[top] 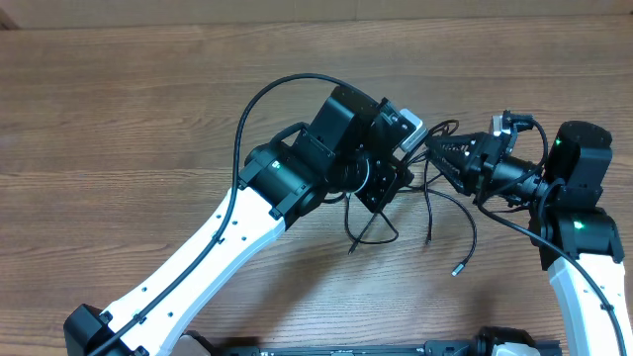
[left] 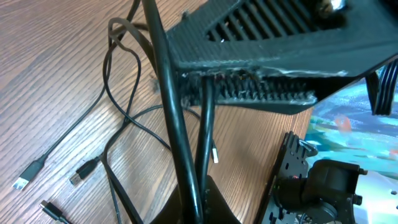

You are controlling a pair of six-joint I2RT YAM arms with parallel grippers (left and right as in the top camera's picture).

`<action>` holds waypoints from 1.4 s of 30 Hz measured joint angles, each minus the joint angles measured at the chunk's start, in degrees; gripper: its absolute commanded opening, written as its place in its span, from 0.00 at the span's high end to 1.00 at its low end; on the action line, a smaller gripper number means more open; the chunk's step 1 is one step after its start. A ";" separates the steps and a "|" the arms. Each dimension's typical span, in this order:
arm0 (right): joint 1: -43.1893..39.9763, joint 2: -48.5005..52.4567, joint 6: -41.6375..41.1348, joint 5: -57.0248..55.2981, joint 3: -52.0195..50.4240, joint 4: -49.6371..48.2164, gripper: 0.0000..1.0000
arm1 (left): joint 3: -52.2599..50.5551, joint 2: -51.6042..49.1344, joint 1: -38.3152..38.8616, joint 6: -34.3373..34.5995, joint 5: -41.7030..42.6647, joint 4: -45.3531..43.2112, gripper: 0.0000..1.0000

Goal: Untangle cables

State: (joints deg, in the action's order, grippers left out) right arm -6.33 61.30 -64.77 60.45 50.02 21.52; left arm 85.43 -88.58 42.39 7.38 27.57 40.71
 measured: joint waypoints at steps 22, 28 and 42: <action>0.00 0.00 -0.48 -0.68 0.00 -0.02 0.96 | 0.00 -0.11 0.02 0.00 0.00 -0.04 0.96; -0.02 0.00 -0.55 -0.92 0.00 -0.02 0.96 | 0.00 -0.63 0.02 0.00 0.00 -0.04 0.81; -0.02 0.00 -0.35 -0.92 0.00 0.15 0.96 | 0.00 -2.51 0.00 0.22 -21.90 4.90 0.00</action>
State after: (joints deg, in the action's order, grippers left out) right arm -6.35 61.30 -65.12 59.53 50.02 21.67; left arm 85.43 -91.09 42.39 7.60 5.67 45.60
